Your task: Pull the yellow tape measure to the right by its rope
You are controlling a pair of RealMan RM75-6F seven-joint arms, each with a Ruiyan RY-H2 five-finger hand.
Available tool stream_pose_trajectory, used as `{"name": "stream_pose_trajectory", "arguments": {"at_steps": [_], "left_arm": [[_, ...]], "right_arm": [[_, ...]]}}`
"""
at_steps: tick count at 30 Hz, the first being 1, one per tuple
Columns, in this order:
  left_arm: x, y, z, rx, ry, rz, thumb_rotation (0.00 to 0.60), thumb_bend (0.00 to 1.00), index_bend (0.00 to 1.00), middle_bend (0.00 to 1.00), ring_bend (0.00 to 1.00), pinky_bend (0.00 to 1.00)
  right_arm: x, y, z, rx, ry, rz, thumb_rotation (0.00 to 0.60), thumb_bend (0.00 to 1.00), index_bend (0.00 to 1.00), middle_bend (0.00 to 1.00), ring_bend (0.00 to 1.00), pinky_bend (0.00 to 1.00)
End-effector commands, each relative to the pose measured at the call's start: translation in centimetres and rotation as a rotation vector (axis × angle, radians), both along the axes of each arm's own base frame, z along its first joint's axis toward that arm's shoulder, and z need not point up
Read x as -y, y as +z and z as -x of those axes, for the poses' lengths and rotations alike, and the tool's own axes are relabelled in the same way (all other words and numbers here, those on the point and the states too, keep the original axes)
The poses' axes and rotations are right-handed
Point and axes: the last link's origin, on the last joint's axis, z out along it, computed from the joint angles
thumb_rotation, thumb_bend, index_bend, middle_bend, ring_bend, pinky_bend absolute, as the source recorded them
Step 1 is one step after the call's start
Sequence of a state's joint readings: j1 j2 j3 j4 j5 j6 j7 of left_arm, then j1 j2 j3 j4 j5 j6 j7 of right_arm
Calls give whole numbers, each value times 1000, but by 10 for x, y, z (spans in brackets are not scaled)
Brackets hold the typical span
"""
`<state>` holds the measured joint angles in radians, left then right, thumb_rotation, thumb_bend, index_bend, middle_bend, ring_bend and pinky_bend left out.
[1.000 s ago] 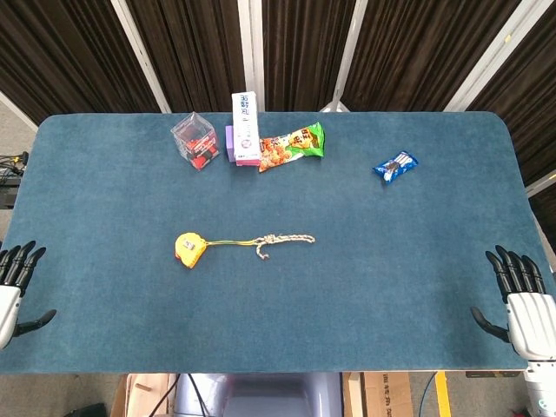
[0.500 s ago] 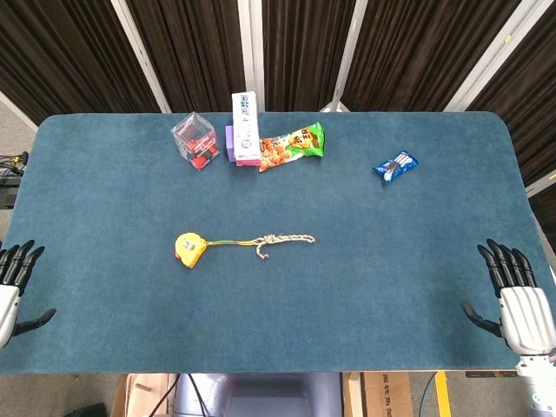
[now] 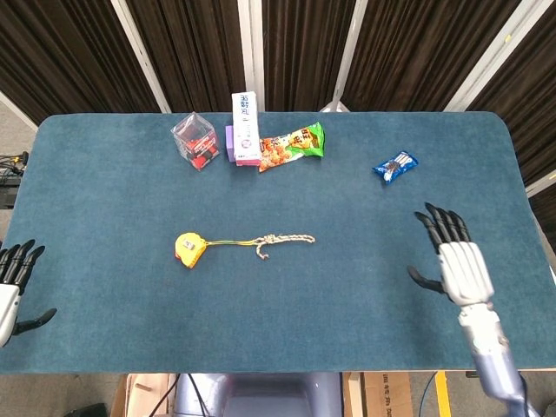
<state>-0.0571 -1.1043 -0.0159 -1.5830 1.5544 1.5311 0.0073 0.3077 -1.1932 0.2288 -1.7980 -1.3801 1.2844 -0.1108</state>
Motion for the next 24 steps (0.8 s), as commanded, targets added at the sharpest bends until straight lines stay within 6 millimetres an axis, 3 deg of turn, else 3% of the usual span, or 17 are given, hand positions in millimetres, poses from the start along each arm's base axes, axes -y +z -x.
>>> {"name": "stream_pose_trajectory", "arguments": {"at_steps": [1, 11, 24], "left_arm": [[0, 0, 1, 5, 4, 4, 600, 0, 0, 0, 0, 0], [-4, 0, 3, 24, 15, 15, 600, 0, 0, 0, 0, 0], [-8, -3, 4, 50, 33, 34, 600, 0, 0, 0, 0, 0]], "right_arm": [[28, -25, -30, 22, 16, -38, 600, 263, 294, 0, 0, 0], [66, -84, -64, 32, -12, -108, 600, 316, 408, 21, 0, 0], [84, -149, -75, 24, -59, -171, 600, 368, 485, 67, 0, 0]]}}
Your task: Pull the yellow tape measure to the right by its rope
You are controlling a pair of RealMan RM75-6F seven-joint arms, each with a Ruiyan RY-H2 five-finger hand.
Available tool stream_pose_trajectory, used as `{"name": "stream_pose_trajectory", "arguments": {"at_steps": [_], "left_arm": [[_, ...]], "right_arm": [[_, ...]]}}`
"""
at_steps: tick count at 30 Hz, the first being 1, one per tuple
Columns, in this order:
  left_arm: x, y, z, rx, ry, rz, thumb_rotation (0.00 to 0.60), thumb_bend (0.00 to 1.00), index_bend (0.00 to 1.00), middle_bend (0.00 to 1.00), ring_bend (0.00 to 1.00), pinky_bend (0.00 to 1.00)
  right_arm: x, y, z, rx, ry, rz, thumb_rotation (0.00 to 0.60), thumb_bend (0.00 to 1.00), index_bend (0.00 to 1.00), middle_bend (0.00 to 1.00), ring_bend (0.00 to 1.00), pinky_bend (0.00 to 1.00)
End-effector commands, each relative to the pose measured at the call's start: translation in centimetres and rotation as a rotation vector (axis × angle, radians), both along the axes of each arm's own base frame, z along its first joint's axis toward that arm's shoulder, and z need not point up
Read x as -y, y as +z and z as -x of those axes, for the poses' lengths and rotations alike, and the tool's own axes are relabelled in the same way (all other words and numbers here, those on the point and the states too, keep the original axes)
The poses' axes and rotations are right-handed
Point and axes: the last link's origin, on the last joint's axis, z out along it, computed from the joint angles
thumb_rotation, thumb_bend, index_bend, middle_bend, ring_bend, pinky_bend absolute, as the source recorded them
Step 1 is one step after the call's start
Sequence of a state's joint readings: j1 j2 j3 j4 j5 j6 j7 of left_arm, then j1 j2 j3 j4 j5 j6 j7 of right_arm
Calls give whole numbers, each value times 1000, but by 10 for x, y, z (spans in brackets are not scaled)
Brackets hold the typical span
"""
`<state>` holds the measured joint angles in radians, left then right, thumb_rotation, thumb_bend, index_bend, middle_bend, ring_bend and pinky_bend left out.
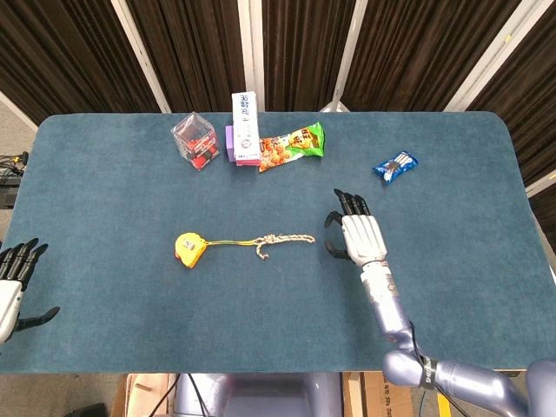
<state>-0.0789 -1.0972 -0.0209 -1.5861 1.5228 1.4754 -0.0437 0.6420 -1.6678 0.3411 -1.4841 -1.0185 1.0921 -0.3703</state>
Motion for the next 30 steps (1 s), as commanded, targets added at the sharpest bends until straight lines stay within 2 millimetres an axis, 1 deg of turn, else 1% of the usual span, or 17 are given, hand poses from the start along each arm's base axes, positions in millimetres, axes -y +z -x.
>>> {"name": "stream_pose_trajectory", "arguments": {"at_steps": [1, 11, 16, 22, 30], "left_arm": [[-1, 0, 0, 4, 3, 2, 600, 0, 0, 0, 0, 0], [-2, -1, 1, 12, 18, 7, 600, 0, 0, 0, 0, 0], [-3, -1, 2, 16, 24, 9, 600, 0, 0, 0, 0, 0], [-3, 0, 2, 22, 26, 10, 600, 0, 0, 0, 0, 0], [-3, 0, 2, 26, 30, 11, 600, 0, 0, 0, 0, 0]], "right_arm": [[3, -16, -3, 1, -12, -23, 600, 368, 485, 67, 0, 0], [7, -46, -5, 14, -40, -51, 600, 393, 509, 80, 0, 0], [8, -55, -8, 20, -42, -58, 600, 400, 523, 84, 0, 0], [10, -62, -8, 13, -46, -61, 600, 400, 527, 88, 0, 0], [12, -65, -8, 8, -51, -57, 600, 400, 530, 91, 0, 0]]}}
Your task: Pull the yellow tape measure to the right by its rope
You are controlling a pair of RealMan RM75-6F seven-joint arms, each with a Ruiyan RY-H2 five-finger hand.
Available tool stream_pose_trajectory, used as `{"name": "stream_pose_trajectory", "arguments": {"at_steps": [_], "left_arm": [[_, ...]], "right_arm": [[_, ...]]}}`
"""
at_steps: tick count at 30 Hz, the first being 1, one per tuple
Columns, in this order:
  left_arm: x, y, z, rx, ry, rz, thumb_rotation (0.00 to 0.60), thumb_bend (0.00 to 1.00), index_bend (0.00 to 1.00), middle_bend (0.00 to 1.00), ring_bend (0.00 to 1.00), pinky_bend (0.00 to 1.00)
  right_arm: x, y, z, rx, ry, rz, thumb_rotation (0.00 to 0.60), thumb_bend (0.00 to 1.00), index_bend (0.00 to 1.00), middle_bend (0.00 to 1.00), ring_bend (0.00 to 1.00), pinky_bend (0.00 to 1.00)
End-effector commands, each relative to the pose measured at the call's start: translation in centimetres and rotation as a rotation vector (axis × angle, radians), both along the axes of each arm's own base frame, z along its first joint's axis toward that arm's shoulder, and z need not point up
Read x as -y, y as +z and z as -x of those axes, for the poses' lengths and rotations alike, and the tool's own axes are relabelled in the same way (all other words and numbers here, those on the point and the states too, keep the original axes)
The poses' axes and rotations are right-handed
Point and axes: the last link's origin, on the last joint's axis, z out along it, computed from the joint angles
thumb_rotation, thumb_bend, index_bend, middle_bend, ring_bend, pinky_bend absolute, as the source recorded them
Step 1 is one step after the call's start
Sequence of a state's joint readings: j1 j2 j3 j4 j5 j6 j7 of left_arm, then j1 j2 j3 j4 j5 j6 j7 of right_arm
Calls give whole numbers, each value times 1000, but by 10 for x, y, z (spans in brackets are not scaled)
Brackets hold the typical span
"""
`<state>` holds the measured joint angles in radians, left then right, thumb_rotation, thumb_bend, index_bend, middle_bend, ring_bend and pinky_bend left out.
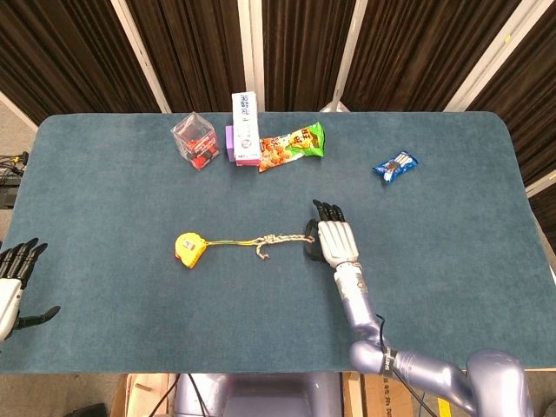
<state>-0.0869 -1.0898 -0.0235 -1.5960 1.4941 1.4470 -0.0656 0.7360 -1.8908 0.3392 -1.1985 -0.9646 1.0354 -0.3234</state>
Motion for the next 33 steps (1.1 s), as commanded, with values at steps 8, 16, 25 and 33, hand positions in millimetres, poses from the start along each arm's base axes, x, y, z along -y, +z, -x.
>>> {"name": "stream_pose_trajectory", "arguments": {"at_steps": [8, 16, 25, 33], "left_arm": [[0, 0, 0, 3, 1, 1, 600, 0, 0, 0, 0, 0], [0, 0, 0, 5, 3, 2, 600, 0, 0, 0, 0, 0], [1, 0, 0, 6, 6, 2, 600, 0, 0, 0, 0, 0], [1, 1, 0, 6, 7, 0, 600, 0, 0, 0, 0, 0]], "right_arm": [[1, -2, -1, 4, -2, 3, 600, 408, 565, 110, 0, 0], [0, -4, -2, 8, -1, -2, 600, 452, 588, 116, 0, 0], [-1, -3, -4, 11, 3, 3, 600, 458, 615, 121, 0, 0], [-4, 8, -4, 8, 21, 22, 600, 458, 621, 122, 0, 0]]}}
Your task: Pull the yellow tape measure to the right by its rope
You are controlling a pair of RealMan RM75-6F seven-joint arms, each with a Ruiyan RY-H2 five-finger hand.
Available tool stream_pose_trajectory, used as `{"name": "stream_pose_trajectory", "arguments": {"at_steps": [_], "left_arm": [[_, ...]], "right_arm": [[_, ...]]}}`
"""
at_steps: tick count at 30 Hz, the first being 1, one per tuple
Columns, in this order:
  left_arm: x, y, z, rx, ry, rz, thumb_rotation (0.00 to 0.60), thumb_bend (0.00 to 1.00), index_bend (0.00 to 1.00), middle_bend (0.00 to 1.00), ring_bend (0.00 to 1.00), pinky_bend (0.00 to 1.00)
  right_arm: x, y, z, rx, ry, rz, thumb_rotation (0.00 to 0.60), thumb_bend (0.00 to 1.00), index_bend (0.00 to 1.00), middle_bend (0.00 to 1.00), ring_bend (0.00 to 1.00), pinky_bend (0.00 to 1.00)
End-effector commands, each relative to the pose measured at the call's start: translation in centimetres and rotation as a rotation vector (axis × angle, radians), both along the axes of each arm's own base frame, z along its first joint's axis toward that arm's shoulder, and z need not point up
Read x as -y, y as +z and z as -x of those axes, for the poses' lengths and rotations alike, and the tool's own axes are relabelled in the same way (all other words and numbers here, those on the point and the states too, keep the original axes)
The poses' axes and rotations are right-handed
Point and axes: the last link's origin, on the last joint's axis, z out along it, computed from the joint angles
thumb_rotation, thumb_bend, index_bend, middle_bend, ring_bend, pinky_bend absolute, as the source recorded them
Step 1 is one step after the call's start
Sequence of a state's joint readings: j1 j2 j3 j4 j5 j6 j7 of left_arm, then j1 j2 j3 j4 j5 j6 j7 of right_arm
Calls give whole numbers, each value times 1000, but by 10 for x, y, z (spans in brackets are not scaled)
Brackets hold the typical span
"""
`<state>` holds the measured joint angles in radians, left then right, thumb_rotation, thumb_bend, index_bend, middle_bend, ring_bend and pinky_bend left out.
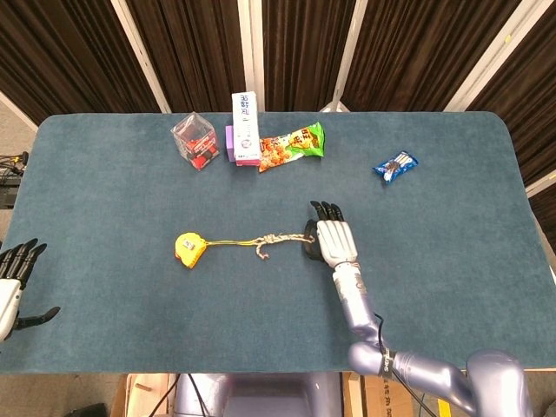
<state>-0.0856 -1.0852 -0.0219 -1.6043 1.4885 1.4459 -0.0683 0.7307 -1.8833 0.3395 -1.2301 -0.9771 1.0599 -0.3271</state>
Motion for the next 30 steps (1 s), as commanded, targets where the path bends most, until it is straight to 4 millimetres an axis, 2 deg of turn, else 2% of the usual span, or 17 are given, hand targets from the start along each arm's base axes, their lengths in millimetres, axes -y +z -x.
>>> {"name": "stream_pose_trajectory", "arguments": {"at_steps": [1, 4, 16, 25, 30], "left_arm": [[0, 0, 0, -1, -1, -1, 600, 0, 0, 0, 0, 0], [1, 0, 0, -1, 0, -2, 600, 0, 0, 0, 0, 0], [2, 1, -1, -12, -7, -5, 600, 0, 0, 0, 0, 0], [3, 0, -2, -25, -16, -12, 600, 0, 0, 0, 0, 0], [3, 0, -4, -28, -24, -14, 600, 0, 0, 0, 0, 0]], "right_arm": [[-2, 7, 1, -7, 12, 12, 600, 458, 624, 122, 0, 0], [-4, 15, 2, -13, 24, 25, 600, 458, 630, 122, 0, 0], [-19, 69, 20, -19, 28, 78, 600, 458, 631, 123, 0, 0], [-23, 117, 45, -49, -7, 150, 600, 459, 638, 123, 0, 0], [-21, 148, 68, -81, -51, 208, 600, 459, 638, 123, 0, 0]]}}
